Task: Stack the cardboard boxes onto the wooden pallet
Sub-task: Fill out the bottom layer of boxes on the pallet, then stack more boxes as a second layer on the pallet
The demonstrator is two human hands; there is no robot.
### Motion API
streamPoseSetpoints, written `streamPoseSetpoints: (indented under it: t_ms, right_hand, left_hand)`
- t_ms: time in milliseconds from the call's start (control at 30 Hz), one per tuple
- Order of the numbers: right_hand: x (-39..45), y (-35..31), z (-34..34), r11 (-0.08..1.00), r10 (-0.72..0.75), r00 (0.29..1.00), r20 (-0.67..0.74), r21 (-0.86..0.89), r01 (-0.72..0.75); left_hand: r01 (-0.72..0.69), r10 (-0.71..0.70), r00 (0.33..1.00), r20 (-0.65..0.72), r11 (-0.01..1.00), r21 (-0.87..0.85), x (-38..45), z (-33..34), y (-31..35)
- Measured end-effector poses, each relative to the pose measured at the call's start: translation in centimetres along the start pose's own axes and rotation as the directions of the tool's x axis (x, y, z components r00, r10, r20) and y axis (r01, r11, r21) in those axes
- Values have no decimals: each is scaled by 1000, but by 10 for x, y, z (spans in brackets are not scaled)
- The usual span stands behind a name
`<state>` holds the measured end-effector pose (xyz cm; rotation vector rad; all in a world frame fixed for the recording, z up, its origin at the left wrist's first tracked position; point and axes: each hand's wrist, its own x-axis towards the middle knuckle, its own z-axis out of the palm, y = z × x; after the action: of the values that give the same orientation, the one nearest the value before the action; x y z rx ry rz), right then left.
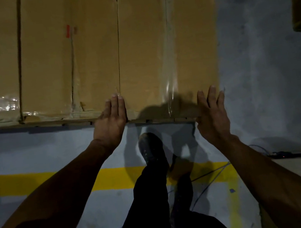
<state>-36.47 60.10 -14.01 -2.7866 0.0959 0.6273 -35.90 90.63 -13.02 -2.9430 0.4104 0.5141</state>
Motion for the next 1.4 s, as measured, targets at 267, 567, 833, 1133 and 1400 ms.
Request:
streamPoseSetpoints:
  t_ms: [267,567,833,1133,1400]
  right_hand:
    - [1,1,2,999,13,1000,12,-33,-12]
    - [5,0,-35,996,18,961,278,-85,6]
    - [-156,-17,-92,985,-165,952,260,-9,173]
    - [-316,-55,-158,906,-406,854,326,23,422]
    - [-406,-125,-190,825,-521,776,355,-24,565]
  left_hand:
    - [11,-12,1000,20,1000,27,0,-8,3]
    - [285,-251,945,208,946,-154,-17,-44,34]
    - [501,-452,865,218,783,-369,-172,-114,107]
    - [626,-632,751,192,589,-511,-360,-169,166]
    - [709,-824,527,207,292,-642,-493,-197,145]
